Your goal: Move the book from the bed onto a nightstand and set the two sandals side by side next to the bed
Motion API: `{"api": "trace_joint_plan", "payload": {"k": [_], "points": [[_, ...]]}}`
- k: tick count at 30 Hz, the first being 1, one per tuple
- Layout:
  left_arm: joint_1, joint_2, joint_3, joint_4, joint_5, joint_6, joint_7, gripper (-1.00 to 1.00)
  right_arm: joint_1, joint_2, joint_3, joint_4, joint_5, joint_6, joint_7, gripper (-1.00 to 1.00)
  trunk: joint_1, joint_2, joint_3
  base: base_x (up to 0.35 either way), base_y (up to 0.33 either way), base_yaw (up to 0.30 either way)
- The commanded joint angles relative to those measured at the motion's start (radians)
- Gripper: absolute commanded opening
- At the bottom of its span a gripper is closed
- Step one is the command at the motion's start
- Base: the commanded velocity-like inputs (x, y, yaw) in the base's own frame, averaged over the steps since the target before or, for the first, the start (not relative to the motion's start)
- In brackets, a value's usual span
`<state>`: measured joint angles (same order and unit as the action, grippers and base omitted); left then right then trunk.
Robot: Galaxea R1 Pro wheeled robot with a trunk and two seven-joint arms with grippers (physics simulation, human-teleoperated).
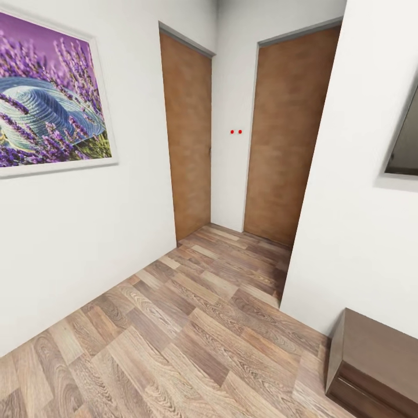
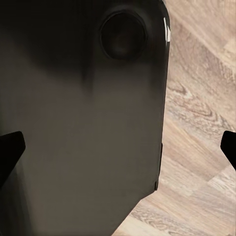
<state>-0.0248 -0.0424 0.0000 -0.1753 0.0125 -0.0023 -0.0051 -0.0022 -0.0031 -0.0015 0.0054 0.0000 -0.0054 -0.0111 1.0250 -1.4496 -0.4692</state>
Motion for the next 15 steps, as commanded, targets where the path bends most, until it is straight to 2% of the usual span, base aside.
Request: {"api": "trace_joint_plan", "payload": {"k": [1, 4, 8, 12, 15], "points": [[0.000, 0.001, 0.000, -0.013, 0.001, 0.000, -0.001, 1.00, -0.001, -0.001, 0.000, -0.004, 0.000, -0.001, -0.001, 1.00, 0.000, 0.000, -0.001, 0.000, 0.000, 0.000], [0.000, 0.003, 0.001, -0.041, 0.001, 0.000, -0.002, 1.00, -0.001, -0.003, 0.000, -0.040, 0.000, -0.001, -0.002, 1.00, 0.000, 0.000, -0.001, 0.000, 0.000, 0.000], [0.000, 0.005, 0.001, -0.122, 0.001, 0.001, -0.002, 1.00, 0.000, -0.005, 0.000, -0.137, 0.000, 0.010, -0.002, 1.00, 0.000, 0.000, -0.001, 0.000, 0.000, 0.000], [-0.001, 0.008, 0.001, -0.273, 0.001, 0.004, -0.008, 1.00, -0.001, -0.007, 0.000, -0.196, 0.000, 0.015, -0.003, 1.00, 0.000, 0.000, -0.001, 0.000, 0.000, 0.000], [-0.001, 0.011, 0.002, -0.454, 0.002, 0.047, -0.017, 1.00, 0.000, -0.008, 0.000, -0.215, 0.000, 0.016, -0.003, 1.00, 0.000, 0.000, -0.001, 0.000, 0.000, 0.000]]}}
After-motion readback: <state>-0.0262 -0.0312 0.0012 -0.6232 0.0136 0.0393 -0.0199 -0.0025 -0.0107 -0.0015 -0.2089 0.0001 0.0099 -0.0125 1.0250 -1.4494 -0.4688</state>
